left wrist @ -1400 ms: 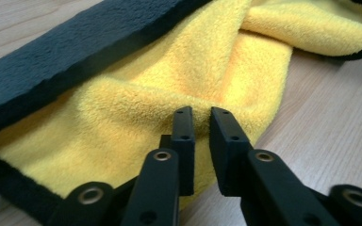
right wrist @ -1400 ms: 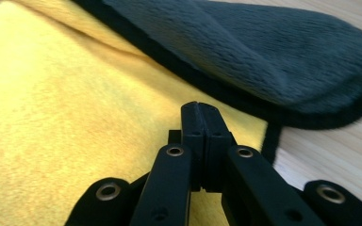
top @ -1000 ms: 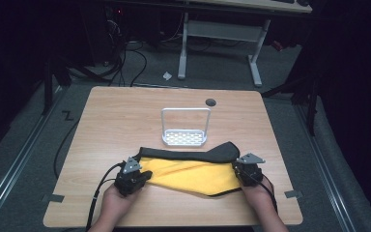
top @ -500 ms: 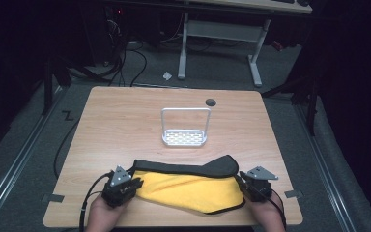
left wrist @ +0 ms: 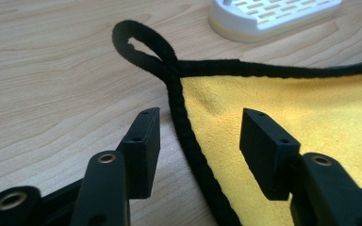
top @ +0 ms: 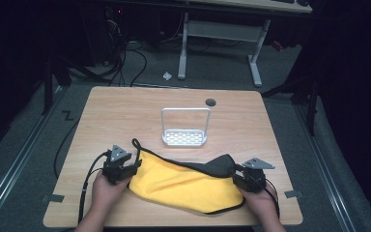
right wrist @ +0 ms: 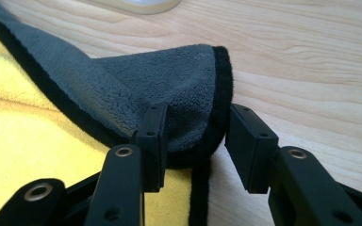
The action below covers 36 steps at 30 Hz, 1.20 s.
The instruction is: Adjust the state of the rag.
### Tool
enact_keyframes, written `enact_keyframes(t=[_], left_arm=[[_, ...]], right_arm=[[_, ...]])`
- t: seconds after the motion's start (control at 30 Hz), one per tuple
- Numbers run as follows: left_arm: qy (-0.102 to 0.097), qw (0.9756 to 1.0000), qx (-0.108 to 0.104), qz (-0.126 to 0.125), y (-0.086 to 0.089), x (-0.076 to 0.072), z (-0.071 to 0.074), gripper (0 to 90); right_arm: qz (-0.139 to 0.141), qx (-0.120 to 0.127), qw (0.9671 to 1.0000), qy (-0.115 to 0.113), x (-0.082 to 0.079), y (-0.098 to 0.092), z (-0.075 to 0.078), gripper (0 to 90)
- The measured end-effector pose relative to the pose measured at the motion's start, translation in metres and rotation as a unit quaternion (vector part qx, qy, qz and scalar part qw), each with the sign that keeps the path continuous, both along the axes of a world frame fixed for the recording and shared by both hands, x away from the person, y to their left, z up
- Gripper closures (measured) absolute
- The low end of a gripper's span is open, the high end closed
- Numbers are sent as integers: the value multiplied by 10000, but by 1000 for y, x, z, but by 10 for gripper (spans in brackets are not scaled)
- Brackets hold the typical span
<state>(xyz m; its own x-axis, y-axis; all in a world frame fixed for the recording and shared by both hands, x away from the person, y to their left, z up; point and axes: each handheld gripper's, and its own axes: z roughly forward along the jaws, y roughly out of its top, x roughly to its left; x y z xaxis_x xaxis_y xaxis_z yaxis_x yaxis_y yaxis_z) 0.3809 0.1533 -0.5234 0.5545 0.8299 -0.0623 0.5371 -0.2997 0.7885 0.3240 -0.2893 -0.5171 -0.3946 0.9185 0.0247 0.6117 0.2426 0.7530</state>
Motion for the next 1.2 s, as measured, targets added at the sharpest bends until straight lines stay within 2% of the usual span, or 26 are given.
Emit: enact_keyframes(t=[0.03,0.07,0.1,0.17,0.2,0.23,0.33,0.43,0.53,0.6,0.63,0.77,0.87,0.93,1.03,1.2], left_arm=[[49,10000,-16,-32,-1,1,-1,481],[73,9999,22,-67,-3,1,-3,483],[79,9998,125,-107,-5,0,-4,489],[93,9992,336,-185,-10,-2,-7,503],[91,9988,440,-201,-12,-3,-8,507],[35,9987,450,-218,-12,-5,-10,514],[51,9991,394,-170,-12,-6,-10,539],[4,9990,419,-149,-12,-8,-11,546],[7,9991,415,-89,-11,-10,-10,568],[-17,9987,511,-34,-9,-11,-9,581],[-29,9986,531,-22,-8,-12,-9,588],[-34,9983,583,18,-5,-13,-8,604],[-72,9989,466,14,-3,-14,-3,621],[-101,9992,372,-63,-4,-15,2,631],[-107,9993,260,-241,-12,-13,7,647],[26,9983,391,-430,-24,-11,4,699]], right_arm=[[-14,4,10000,45,1,1,-1,617],[-29,-36,10000,69,1,1,-2,675],[-27,-95,9999,61,1,2,-2,764],[-19,-154,9999,-20,-2,2,1,831],[-39,-144,9998,-99,-4,2,4,839],[-54,-133,9997,-175,-6,2,7,840],[-114,-43,9984,-544,-14,3,24,835],[-127,59,9965,-823,-10,4,41,824],[-186,101,9961,-858,7,7,49,816],[-236,85,9966,-778,20,10,48,798],[-275,82,9966,-768,32,13,47,784],[-370,63,9966,-734,59,20,43,744],[-393,26,9971,-653,74,23,42,728],[-379,-38,9970,-677,73,22,42,720],[-342,-27,9973,-647,61,17,39,711],[-355,-54,9981,-509,35,5,24,681]])
